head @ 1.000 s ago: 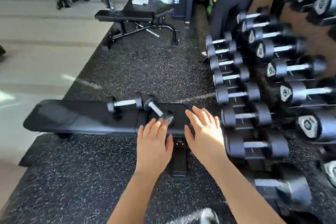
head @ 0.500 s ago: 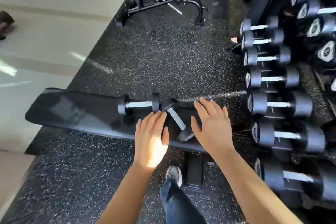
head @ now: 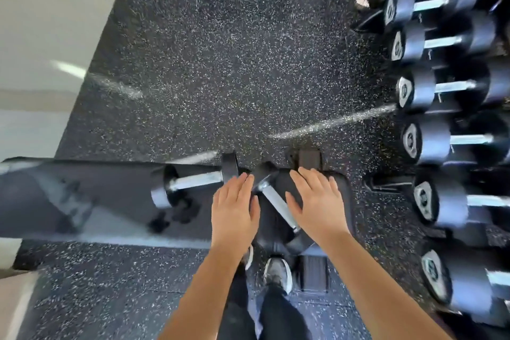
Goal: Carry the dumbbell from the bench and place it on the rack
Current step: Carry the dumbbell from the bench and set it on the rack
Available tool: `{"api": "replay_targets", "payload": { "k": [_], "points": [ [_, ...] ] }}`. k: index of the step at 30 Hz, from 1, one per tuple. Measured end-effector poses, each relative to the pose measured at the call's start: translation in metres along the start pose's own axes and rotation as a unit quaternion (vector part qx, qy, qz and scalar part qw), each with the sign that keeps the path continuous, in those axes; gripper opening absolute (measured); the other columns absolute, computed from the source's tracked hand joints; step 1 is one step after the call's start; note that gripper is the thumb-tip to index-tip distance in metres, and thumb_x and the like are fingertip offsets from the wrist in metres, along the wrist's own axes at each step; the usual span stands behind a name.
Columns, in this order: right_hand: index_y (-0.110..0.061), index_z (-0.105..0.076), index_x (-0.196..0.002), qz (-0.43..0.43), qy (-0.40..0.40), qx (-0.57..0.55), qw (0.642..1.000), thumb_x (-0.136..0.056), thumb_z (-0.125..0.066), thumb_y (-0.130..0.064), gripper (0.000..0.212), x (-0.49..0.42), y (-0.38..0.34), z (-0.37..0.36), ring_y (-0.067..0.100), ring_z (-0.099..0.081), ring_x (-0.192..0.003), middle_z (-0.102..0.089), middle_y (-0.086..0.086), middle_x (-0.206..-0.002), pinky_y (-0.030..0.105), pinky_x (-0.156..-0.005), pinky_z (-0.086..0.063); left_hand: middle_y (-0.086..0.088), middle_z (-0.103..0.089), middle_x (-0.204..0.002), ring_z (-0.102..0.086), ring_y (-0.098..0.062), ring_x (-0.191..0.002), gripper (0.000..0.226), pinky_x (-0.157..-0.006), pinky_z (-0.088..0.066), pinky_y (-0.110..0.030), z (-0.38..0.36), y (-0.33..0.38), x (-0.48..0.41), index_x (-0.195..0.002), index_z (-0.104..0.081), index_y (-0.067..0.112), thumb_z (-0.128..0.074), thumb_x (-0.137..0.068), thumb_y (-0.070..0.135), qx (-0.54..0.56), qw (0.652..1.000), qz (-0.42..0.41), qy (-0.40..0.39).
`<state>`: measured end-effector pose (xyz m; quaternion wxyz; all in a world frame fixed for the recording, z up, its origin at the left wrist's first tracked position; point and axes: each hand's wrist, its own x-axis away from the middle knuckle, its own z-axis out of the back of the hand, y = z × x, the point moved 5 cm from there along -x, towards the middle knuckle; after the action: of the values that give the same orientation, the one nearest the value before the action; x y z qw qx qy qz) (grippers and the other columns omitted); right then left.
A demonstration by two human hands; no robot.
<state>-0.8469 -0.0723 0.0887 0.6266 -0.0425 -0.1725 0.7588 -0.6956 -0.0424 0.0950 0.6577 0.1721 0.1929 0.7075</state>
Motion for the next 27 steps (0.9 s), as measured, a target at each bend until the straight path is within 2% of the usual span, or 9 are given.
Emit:
{"api": "replay_targets", "payload": {
  "k": [4,8,13,18,21,27],
  "points": [
    [-0.006,-0.061,-0.114,-0.030,0.013,-0.026,0.999,-0.077,-0.069,-0.022,0.041,-0.020,0.015,-0.054,0.034,-0.060,-0.110,-0.065,0.014,-0.118,0.059,-0.092,-0.044,-0.015,-0.058,-0.125,-0.051,-0.033,-0.117,0.038,-0.097,-0.042,-0.049,-0.050,-0.024,-0.027,-0.121,-0.053,0.002,-0.058,-0.084,0.010,0.000,0.999,-0.014,-0.048],
    [-0.013,-0.051,-0.128,-0.094,-0.024,-0.087,0.991,-0.084,-0.059,-0.029,0.047,-0.039,0.033,-0.109,0.026,-0.047,-0.125,-0.054,0.007,-0.133,0.047,-0.106,-0.035,-0.017,-0.057,-0.125,-0.051,-0.034,-0.117,0.038,-0.098,-0.041,-0.048,-0.091,-0.047,-0.042,-0.122,-0.052,0.002,-0.057,-0.085,0.009,-0.012,0.996,-0.034,-0.078],
    [-0.019,-0.046,-0.132,-0.123,-0.064,-0.123,0.983,-0.086,-0.054,-0.031,0.049,-0.049,0.045,-0.154,0.022,-0.042,-0.128,-0.050,0.001,-0.137,0.041,-0.107,-0.034,-0.020,-0.059,-0.120,-0.054,-0.037,-0.112,0.040,-0.094,-0.045,-0.049,-0.126,-0.062,-0.051,-0.120,-0.052,-0.002,-0.062,-0.081,0.004,0.011,0.995,-0.040,-0.095],
    [-0.021,-0.044,-0.131,-0.130,-0.107,-0.154,0.974,-0.087,-0.052,-0.030,0.046,-0.046,0.050,-0.183,0.021,-0.046,-0.122,-0.050,-0.003,-0.134,0.036,-0.096,-0.042,-0.022,-0.052,-0.127,-0.050,-0.039,-0.115,0.045,-0.095,-0.044,-0.050,-0.147,-0.068,-0.054,-0.124,-0.048,-0.002,-0.062,-0.082,0.004,0.045,0.995,-0.019,-0.091],
    [-0.021,-0.046,-0.130,-0.133,-0.102,-0.200,0.965,-0.087,-0.053,-0.022,0.043,-0.047,0.048,-0.192,0.025,-0.053,-0.113,-0.052,-0.001,-0.129,0.033,-0.086,-0.046,-0.021,-0.048,-0.132,-0.047,-0.037,-0.118,0.045,-0.097,-0.042,-0.047,-0.154,-0.073,-0.058,-0.127,-0.045,0.001,-0.058,-0.085,0.006,0.050,0.994,-0.001,-0.095],
    [-0.025,-0.042,-0.129,-0.167,-0.157,-0.256,0.939,-0.082,-0.057,-0.020,0.050,-0.048,0.050,-0.209,0.023,-0.057,-0.108,-0.055,0.000,-0.127,0.031,-0.083,-0.045,-0.017,-0.052,-0.123,-0.049,-0.033,-0.110,0.050,-0.090,-0.041,-0.039,-0.160,-0.078,-0.063,-0.131,-0.041,0.005,-0.059,-0.084,0.007,0.082,0.991,0.040,-0.097]
  ]
}}
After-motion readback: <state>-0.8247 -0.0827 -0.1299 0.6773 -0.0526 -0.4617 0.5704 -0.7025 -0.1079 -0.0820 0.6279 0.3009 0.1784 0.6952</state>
